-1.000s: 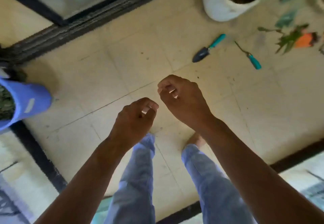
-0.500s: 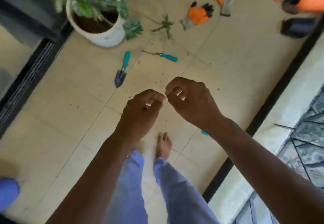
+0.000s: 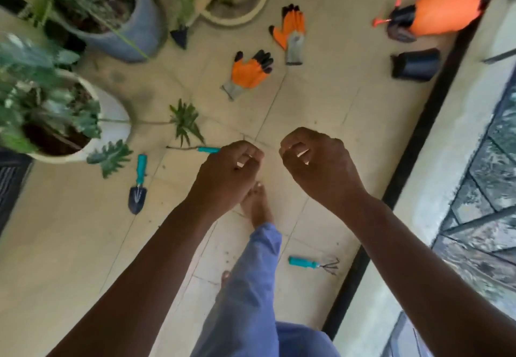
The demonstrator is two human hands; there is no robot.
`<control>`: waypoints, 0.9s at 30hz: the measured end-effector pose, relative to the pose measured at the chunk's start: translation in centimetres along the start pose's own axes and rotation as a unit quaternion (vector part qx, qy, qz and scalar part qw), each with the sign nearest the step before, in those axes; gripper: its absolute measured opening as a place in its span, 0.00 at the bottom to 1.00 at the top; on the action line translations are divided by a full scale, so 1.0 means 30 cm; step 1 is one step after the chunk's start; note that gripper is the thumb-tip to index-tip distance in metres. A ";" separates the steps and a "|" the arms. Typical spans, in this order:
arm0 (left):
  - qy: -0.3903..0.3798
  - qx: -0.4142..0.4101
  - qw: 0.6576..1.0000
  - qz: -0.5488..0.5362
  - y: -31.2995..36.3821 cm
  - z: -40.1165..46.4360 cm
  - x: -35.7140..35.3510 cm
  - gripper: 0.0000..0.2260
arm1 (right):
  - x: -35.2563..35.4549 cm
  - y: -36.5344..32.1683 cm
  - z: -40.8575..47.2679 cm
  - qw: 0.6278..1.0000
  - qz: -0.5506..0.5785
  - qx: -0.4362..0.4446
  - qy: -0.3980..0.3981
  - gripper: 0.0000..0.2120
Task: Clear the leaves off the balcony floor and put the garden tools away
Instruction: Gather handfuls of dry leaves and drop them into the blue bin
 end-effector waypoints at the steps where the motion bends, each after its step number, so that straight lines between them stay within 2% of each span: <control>1: -0.002 0.001 1.000 0.002 0.036 0.047 -0.006 0.15 | 0.043 0.025 0.043 1.000 -0.002 -0.007 -0.004 0.05; 8: -0.058 0.004 0.997 0.045 0.323 0.342 -0.099 0.14 | 0.359 0.222 0.307 0.996 -0.048 -0.067 0.019 0.06; 15: -0.100 -0.001 0.993 0.068 0.653 0.627 -0.281 0.11 | 0.592 0.431 0.644 0.992 -0.080 -0.095 0.005 0.08; 21: -0.076 0.077 0.993 0.039 0.837 0.962 -0.463 0.24 | 0.700 0.693 1.022 0.987 -0.114 -0.103 -0.055 0.08; 27: -0.087 0.114 0.990 0.008 0.977 1.214 -0.624 0.24 | 0.822 0.885 1.306 0.983 -0.148 -0.074 -0.079 0.13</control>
Point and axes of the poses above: each hand's wrist, its own z-axis towards the middle knuckle, its own x-axis out of the back of the hand, y = z × x, the point moved 7 cm from there along z, towards the middle knuckle, and after that the axes turned 3 degrees about x, right-handed, at the moved point
